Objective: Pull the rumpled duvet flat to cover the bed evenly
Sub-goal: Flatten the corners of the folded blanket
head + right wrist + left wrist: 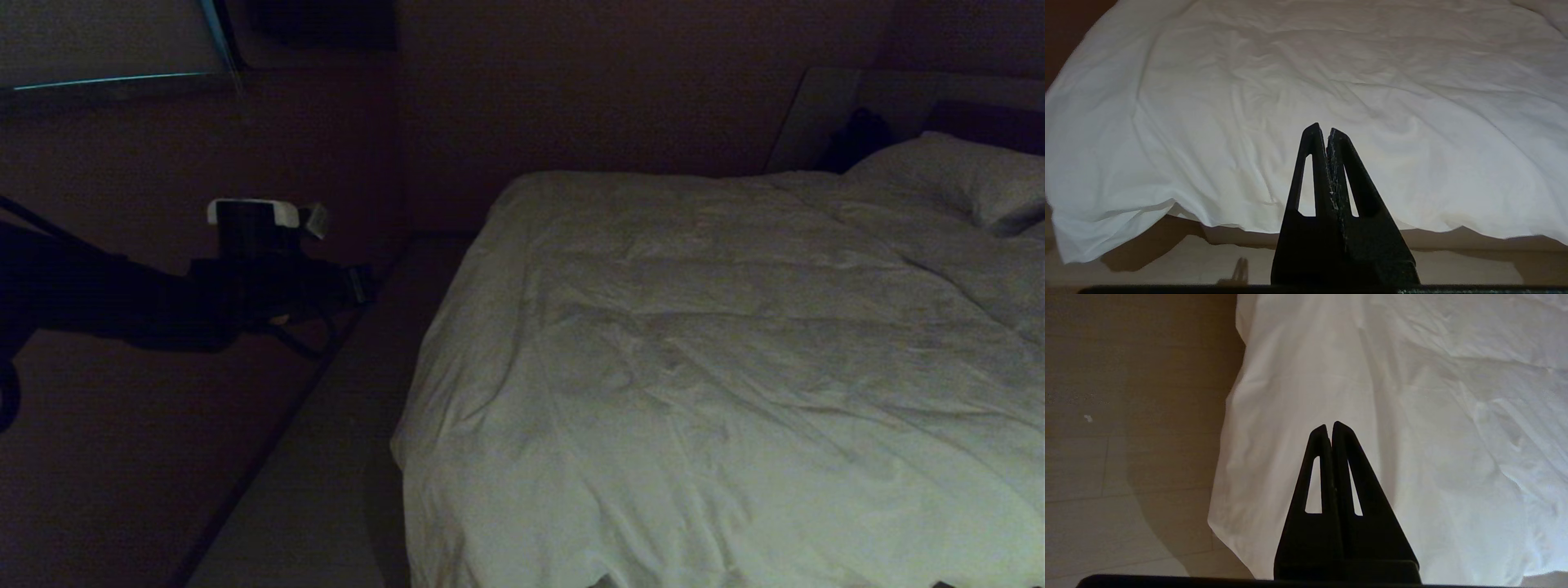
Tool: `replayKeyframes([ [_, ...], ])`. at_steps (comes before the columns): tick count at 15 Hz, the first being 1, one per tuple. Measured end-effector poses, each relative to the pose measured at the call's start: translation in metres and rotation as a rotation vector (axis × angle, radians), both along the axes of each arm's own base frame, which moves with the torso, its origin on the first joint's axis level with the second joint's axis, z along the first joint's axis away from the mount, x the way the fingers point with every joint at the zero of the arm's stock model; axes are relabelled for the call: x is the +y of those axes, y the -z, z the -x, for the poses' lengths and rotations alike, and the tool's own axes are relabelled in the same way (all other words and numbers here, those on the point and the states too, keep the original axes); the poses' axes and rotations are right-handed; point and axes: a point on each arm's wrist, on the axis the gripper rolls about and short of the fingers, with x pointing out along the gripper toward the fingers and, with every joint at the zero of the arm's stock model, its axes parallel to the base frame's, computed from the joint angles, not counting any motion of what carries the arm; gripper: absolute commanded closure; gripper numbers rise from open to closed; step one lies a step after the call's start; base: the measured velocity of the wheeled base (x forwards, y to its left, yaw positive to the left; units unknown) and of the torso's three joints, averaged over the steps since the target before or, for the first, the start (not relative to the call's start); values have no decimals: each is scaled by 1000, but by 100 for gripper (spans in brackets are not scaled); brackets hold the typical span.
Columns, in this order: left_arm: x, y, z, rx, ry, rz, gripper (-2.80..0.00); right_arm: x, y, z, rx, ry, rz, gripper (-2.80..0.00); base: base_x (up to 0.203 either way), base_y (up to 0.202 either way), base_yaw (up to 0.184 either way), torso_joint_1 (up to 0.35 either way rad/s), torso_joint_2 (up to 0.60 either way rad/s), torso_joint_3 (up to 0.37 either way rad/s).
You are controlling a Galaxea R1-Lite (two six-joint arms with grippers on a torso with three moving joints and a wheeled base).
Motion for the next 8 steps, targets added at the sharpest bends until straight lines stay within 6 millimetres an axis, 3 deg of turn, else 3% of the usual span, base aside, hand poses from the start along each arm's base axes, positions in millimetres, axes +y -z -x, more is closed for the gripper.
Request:
replayKeyframes([
  [8,3,6,5,25,-7,-3,0,0,0,0,1,-1,6,0,0,0,0,0,0,0],
])
